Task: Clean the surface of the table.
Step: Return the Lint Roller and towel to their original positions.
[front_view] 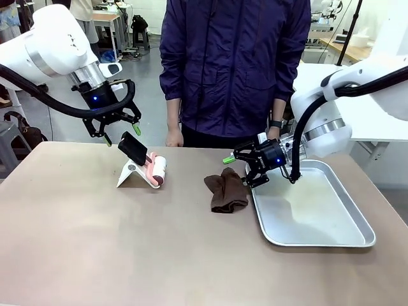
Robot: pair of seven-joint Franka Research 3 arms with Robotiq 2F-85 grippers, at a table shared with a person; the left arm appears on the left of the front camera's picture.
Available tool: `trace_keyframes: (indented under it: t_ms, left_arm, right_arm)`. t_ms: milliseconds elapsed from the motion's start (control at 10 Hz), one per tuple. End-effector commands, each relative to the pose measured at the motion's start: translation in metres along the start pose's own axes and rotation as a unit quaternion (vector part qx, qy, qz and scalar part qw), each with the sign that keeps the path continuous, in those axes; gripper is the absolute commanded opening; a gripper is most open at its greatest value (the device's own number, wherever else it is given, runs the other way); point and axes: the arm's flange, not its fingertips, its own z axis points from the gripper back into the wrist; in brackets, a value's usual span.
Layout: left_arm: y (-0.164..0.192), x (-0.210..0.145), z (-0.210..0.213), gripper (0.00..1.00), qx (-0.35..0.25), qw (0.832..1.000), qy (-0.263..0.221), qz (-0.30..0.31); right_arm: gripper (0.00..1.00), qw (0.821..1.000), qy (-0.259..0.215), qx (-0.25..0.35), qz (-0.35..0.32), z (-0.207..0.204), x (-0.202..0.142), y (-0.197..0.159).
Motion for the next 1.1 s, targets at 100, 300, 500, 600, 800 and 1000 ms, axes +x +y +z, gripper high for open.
trace_keyframes:
  t_ms: [100, 300, 500, 600, 800, 1000]
  left_arm:
    - [0.008, -0.021, 0.006, 1.00, -0.010, 1.000, -0.005, -0.008]
    - [0.015, -0.033, 0.007, 1.00, -0.024, 1.000, -0.009, -0.015]
    - [0.025, -0.040, 0.009, 1.00, -0.039, 0.999, -0.014, -0.023]
    - [0.033, -0.044, 0.011, 1.00, -0.055, 0.998, -0.020, -0.027]
    - [0.049, -0.055, 0.014, 1.00, -0.088, 0.995, -0.037, -0.035]
    - [0.062, -0.070, 0.014, 1.00, -0.111, 0.991, -0.045, -0.054]
  right_arm:
    - [1.00, 0.997, 0.001, -0.070, 0.017, 0.000, -0.009, 0.026]
    - [1.00, 0.987, 0.002, -0.154, 0.039, -0.010, -0.019, 0.056]
    - [1.00, 0.967, -0.028, -0.251, 0.033, -0.013, -0.022, 0.079]
    - [1.00, 0.946, -0.057, -0.316, 0.034, -0.012, -0.026, 0.089]
    - [1.00, 0.908, -0.116, -0.399, 0.062, -0.014, -0.036, 0.119]
    - [1.00, 0.913, -0.136, -0.379, 0.062, -0.003, -0.049, 0.132]
